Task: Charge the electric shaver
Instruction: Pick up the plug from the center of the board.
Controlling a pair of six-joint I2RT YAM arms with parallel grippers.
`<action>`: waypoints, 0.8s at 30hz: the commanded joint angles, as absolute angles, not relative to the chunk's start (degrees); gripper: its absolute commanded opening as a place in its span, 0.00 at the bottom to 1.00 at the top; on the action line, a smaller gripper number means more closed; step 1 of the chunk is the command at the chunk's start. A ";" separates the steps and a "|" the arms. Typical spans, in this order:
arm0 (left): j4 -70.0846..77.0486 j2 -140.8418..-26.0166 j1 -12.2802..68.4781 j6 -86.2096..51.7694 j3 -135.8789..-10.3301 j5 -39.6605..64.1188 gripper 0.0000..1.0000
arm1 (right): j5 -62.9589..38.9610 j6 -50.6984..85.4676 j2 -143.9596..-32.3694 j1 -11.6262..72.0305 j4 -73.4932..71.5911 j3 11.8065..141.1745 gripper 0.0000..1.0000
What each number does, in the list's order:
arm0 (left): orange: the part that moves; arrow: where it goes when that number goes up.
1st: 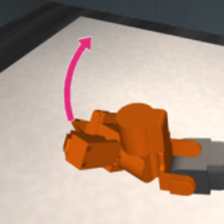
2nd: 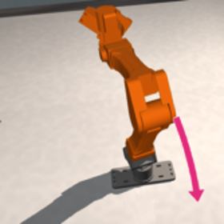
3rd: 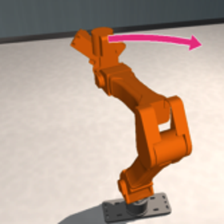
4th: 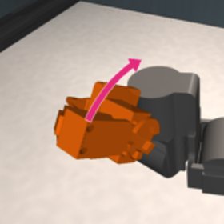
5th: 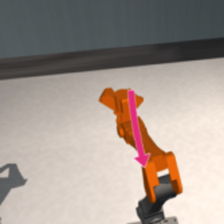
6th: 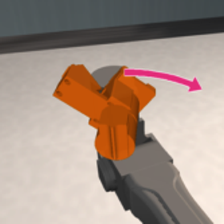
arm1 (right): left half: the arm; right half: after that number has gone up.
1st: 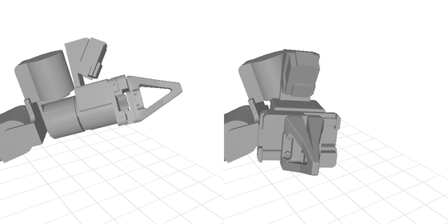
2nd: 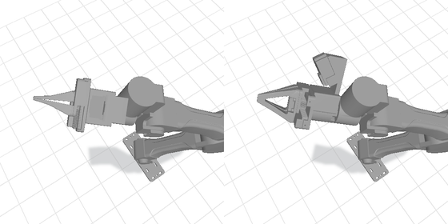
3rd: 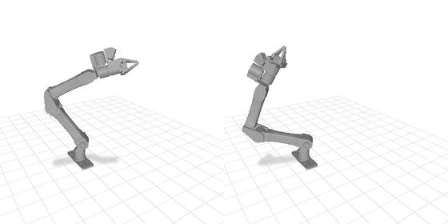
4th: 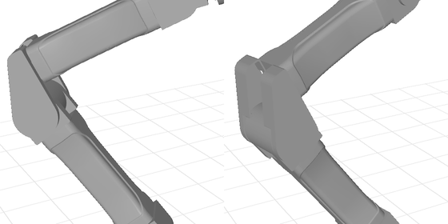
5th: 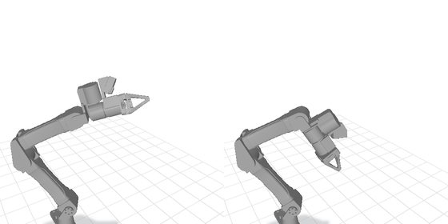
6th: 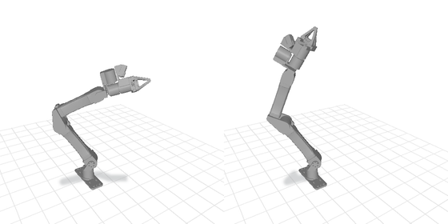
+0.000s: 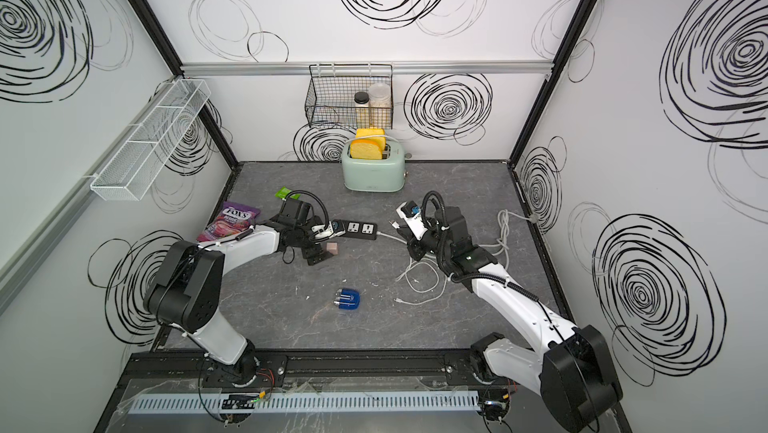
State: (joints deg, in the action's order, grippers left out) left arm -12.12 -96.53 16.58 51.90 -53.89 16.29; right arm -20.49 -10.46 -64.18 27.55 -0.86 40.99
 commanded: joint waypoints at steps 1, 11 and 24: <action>-12.01 -97.36 17.38 53.18 -55.11 17.23 0.99 | -20.85 -11.47 -64.13 27.25 -1.96 40.25 0.00; -14.53 -99.37 17.84 54.06 -56.11 17.04 0.70 | -20.51 -11.85 -64.07 26.86 -2.19 40.08 0.00; -14.24 -100.81 17.81 53.55 -56.10 15.82 0.44 | -20.08 -11.86 -63.19 26.68 -2.99 38.85 0.00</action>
State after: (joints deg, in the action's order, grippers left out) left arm -13.65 -100.16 17.74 52.21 -55.09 15.99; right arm -20.12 -11.35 -64.16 26.85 -1.72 39.62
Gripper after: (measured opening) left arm 0.453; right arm 0.069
